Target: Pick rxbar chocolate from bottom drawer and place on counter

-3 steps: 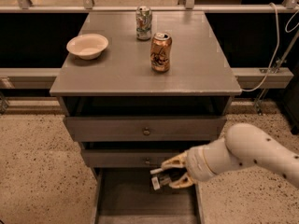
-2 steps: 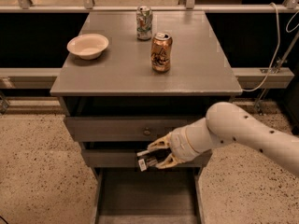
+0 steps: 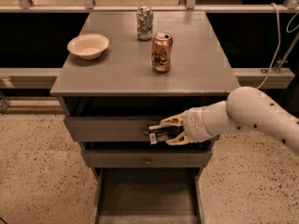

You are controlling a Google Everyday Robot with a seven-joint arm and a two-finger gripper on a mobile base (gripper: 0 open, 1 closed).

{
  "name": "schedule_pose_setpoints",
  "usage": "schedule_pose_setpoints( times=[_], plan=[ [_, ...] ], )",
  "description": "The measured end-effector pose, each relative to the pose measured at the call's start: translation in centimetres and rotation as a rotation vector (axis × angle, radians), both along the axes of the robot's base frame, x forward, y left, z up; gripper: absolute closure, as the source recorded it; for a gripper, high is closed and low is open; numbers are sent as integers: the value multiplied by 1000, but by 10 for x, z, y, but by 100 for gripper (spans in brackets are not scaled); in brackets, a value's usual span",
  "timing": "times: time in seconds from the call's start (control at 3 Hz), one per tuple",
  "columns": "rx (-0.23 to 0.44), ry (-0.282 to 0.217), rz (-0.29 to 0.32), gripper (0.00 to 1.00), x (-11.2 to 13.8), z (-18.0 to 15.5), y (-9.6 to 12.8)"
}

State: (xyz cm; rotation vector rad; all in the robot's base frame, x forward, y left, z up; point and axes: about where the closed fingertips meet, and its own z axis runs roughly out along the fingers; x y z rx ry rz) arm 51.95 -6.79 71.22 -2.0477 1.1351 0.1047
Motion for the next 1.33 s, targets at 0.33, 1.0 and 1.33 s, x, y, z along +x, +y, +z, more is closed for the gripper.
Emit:
schedule_pose_setpoints(
  times=[0.33,1.0,1.33],
  plan=[
    [28,-34,-22,100,4,-3,-14],
    [60,-20,-27,100,-4,9,-17],
    [97,-16,-11,100,-37,55,-16]
  ],
)
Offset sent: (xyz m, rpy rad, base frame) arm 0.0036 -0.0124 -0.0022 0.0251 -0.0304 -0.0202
